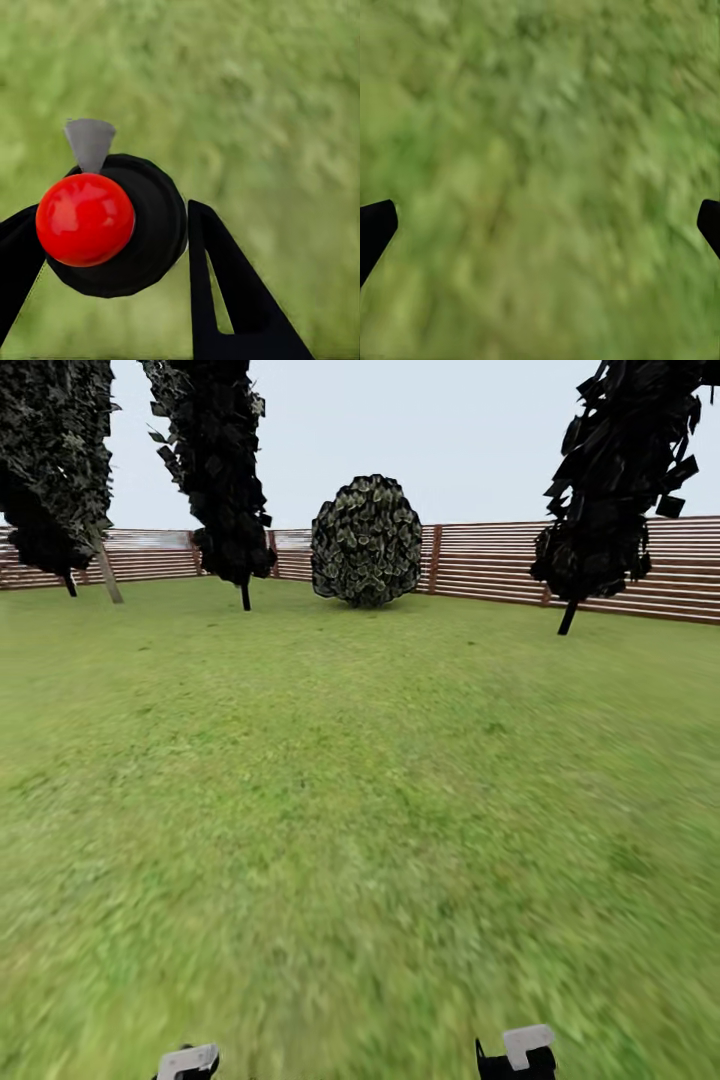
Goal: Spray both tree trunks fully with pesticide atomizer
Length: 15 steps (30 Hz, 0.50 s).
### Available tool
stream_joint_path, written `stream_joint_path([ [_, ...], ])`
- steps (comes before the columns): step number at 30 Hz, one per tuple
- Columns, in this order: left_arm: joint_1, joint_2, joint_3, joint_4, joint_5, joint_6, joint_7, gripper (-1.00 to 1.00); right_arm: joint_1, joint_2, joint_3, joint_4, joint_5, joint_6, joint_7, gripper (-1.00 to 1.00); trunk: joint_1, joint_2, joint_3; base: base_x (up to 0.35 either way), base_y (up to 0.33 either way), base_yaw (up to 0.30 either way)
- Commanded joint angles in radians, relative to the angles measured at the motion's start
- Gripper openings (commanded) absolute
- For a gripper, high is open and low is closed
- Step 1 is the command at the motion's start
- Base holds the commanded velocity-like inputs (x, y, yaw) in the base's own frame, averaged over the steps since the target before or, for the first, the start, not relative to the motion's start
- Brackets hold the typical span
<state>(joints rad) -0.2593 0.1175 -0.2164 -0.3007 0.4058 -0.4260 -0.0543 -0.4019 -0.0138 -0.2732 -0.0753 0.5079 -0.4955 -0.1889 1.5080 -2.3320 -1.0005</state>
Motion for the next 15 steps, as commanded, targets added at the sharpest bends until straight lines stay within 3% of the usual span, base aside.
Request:
stream_joint_path([
  [1,0.0,0.002,-0.001,0.0,-0.038,0.0,0.0,-1.0,0.0,-0.001,0.0,-0.001,0.0,0.0,0.0,1.0,0.0,0.0,0.0,0.0,0.0,0.282],
  [2,0.0,0.002,-0.001,0.0,-0.084,-0.001,0.001,-1.0,0.0,-0.001,0.0,-0.001,0.0,0.0,-0.001,1.0,0.0,0.0,0.0,0.0,0.0,0.282],
  [4,0.0,0.002,0.001,0.0,-0.123,-0.002,0.002,-1.0,0.0,-0.001,0.0,-0.001,0.0,0.0,0.0,1.0,0.0,0.0,0.0,0.0,0.0,0.282],
  [7,0.0,0.001,0.002,0.0,-0.136,-0.009,0.002,-1.0,0.0,-0.002,0.0,-0.001,0.0,0.0,-0.001,1.0,0.0,0.0,-0.001,0.0,0.0,0.282],
  [11,0.003,0.003,0.007,0.016,-0.136,-0.118,0.003,-1.0,0.0,-0.002,0.0,-0.001,0.0,0.0,-0.001,1.0,0.0,0.0,-0.002,0.0,0.0,0.282],
  [15,0.003,-0.001,0.01,0.029,-0.137,-0.132,0.002,-1.0,0.0,-0.002,0.0,-0.001,0.0,0.0,-0.001,1.0,0.0,0.0,-0.004,0.0,0.0,0.282],
])
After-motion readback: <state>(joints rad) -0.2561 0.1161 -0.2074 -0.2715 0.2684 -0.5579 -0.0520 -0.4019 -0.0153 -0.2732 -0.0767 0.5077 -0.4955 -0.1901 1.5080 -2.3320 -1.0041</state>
